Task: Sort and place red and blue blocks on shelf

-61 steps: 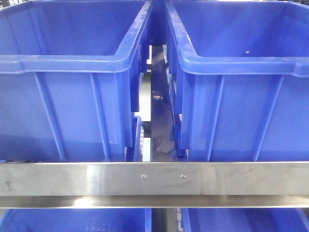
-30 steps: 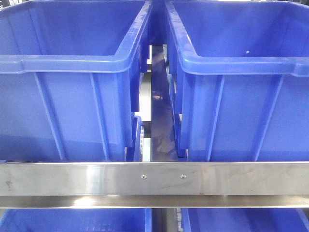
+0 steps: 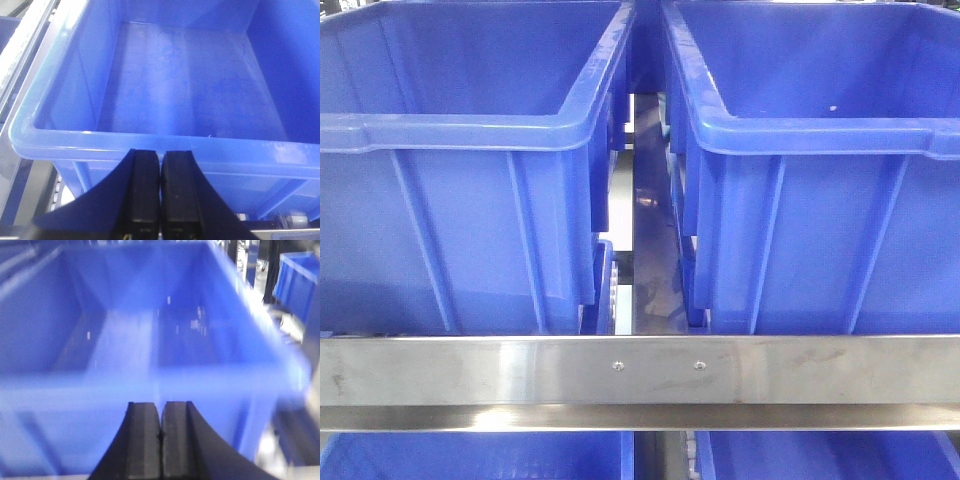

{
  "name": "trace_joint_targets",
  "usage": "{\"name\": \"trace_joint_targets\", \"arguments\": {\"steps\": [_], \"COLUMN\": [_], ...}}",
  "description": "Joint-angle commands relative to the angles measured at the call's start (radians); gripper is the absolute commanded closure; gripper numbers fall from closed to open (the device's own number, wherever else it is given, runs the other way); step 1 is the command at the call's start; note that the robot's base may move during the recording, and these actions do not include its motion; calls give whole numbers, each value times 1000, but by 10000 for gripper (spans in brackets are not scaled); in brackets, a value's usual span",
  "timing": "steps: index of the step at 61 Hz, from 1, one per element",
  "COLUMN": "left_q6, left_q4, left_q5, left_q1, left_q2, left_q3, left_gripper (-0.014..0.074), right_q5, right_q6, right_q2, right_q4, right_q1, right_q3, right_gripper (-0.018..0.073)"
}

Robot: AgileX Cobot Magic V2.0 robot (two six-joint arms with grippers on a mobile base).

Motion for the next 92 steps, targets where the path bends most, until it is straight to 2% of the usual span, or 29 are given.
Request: {"name": "trace_joint_targets", "arguments": {"steps": [1, 9, 40, 92], "left_q6": [-3, -3, -3, -3], "left_q4": [5, 5, 5, 5], "left_q5": [-76, -76, -76, -76], "left_q1": [0, 0, 0, 0], "left_q2": [0, 0, 0, 0], "left_q3": [-29, -29, -29, -29], "left_gripper": [463, 463, 463, 463], "right_q5": [-77, -35, -31, -31], "right_q6": [1, 1, -2, -2], "right_q2": [-57, -114, -111, -111], "right_q4": [23, 28, -4, -4], "right_q1": [-7, -8, -8, -8], "right_q3": [22, 38, 38, 38], "right_gripper": [512, 512, 512, 512]}}
